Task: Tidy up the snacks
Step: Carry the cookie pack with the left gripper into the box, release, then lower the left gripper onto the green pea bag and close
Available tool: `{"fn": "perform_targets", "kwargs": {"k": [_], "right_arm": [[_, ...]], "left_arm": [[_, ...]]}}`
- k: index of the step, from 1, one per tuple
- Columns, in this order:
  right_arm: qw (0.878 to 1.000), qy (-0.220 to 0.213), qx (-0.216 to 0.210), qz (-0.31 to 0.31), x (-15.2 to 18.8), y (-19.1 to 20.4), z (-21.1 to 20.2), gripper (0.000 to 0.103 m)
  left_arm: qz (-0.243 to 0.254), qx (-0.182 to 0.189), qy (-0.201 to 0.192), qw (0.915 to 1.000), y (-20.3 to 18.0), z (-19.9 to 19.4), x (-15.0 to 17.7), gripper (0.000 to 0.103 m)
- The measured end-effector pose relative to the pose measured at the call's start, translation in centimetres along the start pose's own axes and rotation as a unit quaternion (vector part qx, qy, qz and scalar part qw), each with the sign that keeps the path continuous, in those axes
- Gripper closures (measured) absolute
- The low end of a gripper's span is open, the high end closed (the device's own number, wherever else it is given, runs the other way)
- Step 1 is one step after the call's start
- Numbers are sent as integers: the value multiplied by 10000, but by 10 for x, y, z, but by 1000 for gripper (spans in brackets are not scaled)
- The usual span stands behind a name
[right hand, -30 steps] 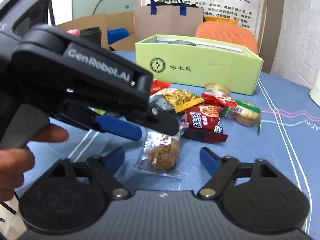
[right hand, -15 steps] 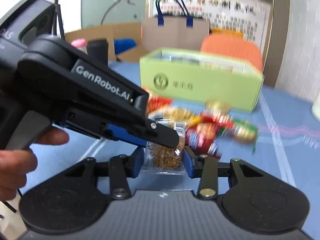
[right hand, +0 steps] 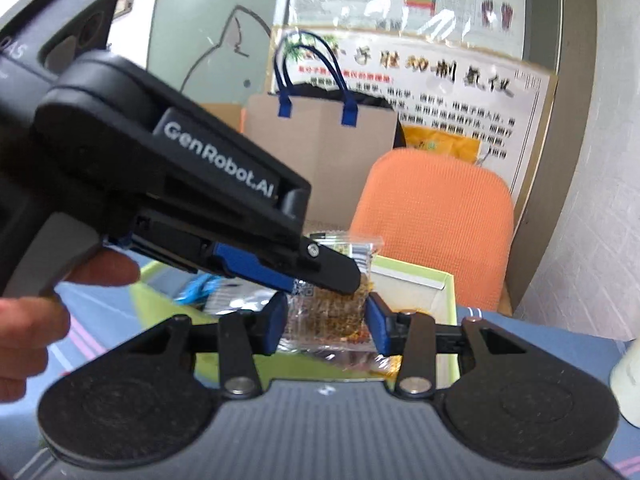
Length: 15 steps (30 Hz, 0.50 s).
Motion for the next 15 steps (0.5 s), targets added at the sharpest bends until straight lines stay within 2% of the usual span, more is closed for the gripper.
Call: {"fn": "perform_targets", "kwargs": {"k": [4,5,7,10,15], "right_arm": [[9997,186,-78,131,8,-13,26,56],[9997,176,-79,166,9,-15,27,54],[9998,72,-50,189,8,-16,22,42],[9997,-194,84,101,2,-12,-4,32],[9983,-539,196,-48,6,12,-59,14]], "left_arm": [[-22,-212,195,9996,12,38,-7,94],[0,-280,182,9994,14,42,-6,83],[-3,-372,103,9993,19,41,-6,67],[24,-306,-167,9994,22,19,-4,66],[174,-207,-591,9979,22,-40,16,52]]}}
Point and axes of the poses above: each gripper's, at about its wrist camera, not at the fingertips, and z roughly the way its jaws point, y to its left, x to its underside, the point moved 5 cm from there along z, roughly the way its jaws point, and after that the axes turned 9 degrees about -x, right-handed, at the moved point
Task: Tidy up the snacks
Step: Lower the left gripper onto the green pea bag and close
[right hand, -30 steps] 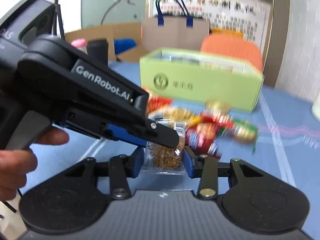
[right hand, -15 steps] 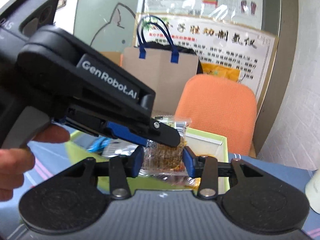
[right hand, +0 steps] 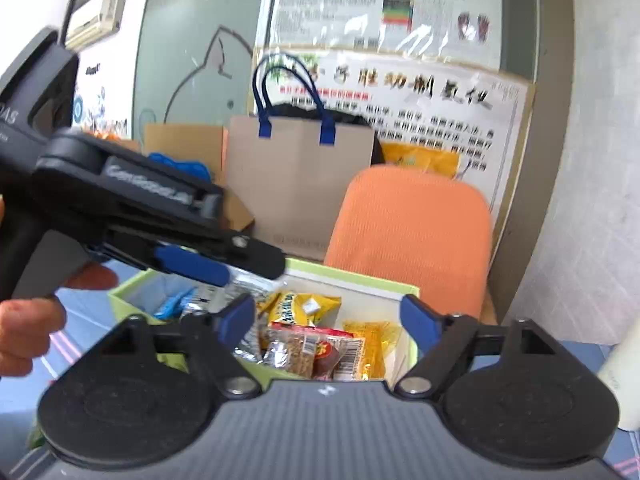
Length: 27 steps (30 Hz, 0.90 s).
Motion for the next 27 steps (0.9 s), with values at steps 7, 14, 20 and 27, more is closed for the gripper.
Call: {"fn": "perform_targets", "kwargs": {"k": [7,14,20,27], "right_arm": [[9990,381,-188,105,60,57,-44,1],[9928,925,-511,562,118,99,-48,1],[9926,867,-771,361,108,116,-40,1],[9859,1047,-1302,25,88,137,-4,1]], "left_arm": [[-63,-181,76,9998,30,-58,73,46],[-932,-547,490,9929,91,-94,153,48],[-1070,-763,245,9910,115,-119,152,47],[-985,-1031,181,9896,130,-110,133,50]]}}
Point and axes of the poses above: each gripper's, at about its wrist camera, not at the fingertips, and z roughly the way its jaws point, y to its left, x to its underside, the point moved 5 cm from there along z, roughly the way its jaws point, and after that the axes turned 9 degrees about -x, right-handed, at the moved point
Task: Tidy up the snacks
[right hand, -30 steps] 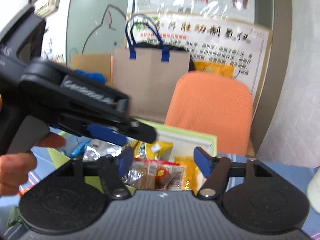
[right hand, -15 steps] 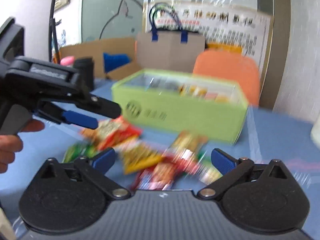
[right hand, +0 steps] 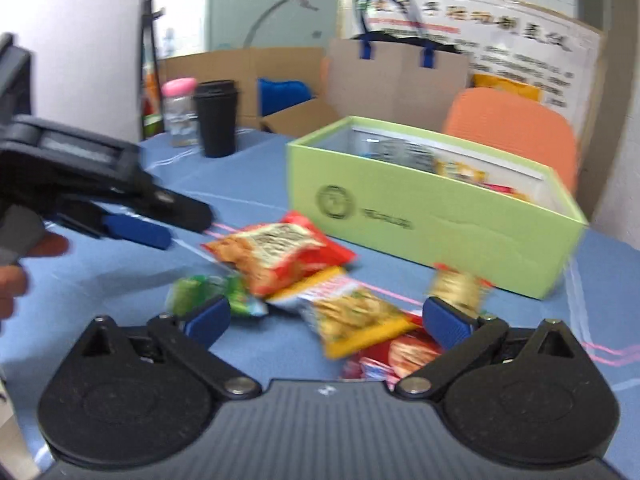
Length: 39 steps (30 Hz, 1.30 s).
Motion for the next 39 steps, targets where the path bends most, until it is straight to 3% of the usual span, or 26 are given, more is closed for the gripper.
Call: {"fn": "perform_targets", "kwargs": {"k": [2,6,10,14,20,26,30,34,39], "right_arm": [[9992,25,-395,101,5,18,5,1],[9936,166,-1043,390,14,45,27,1],[9933,356,-1084,186,9,57,55,1],[9934,511,-1022,-62,8,62,59,1],[9948,496,-893,28,25,61,26,1],[9965,477,-669,170,55,52,-14,1],[9976,338,-337,503,62,38,-25,1],[9961,167,186,851,60,34,-22,1],[9919,135,635,1088,61,42,-8,1]], "left_arm": [[86,50,161,9998,3,6,-1,52],[258,504,593,9966,1,17,-3,54],[627,1068,1047,9868,-8,31,-4,54],[878,990,1360,9818,-11,41,0,57],[819,1243,1602,9758,-24,33,32,63],[1028,1004,1454,9789,-58,14,76,64],[1164,694,1274,9826,-71,11,81,59],[1163,169,940,9886,-76,9,75,33],[1196,61,986,9879,-75,11,71,35]]}}
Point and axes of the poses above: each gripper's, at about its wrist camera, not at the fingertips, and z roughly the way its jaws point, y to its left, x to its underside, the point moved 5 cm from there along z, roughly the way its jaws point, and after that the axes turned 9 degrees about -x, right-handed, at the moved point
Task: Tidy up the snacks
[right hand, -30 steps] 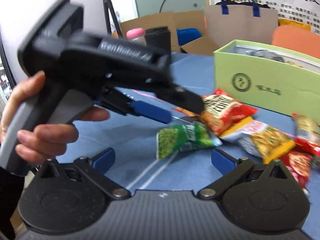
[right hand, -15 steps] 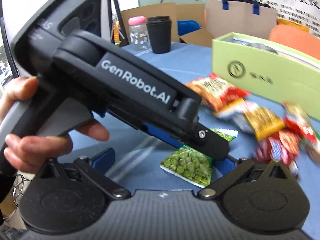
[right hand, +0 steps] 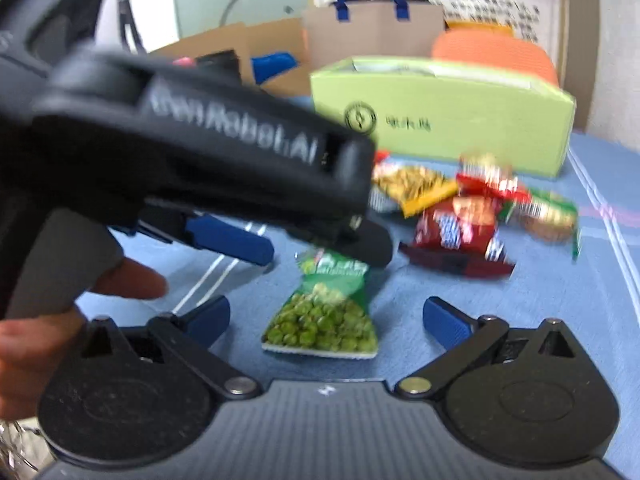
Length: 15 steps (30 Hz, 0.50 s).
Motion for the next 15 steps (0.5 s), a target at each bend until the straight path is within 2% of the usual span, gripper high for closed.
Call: {"fn": "perform_targets", "kwargs": {"k": [4,8,12,14,15], "right_arm": [[9989,-105,206,-406,10,12,1,1],[9992,59,124,-366,6,9,-3,1],[9983,-268,28,-518,-1,10,-19,1],[9986,-199,-59,-485,-3,10,-13,3],[9988,-136,-81,-464,-3,8,-9,10]], "left_arm": [[49,39,68,10000,-1,2,3,36],[59,67,118,9999,-3,2,6,37],[16,198,32,9998,0,-6,5,37],[49,219,41,9997,0,-6,4,40],[75,229,75,9997,-1,-4,4,42]]}}
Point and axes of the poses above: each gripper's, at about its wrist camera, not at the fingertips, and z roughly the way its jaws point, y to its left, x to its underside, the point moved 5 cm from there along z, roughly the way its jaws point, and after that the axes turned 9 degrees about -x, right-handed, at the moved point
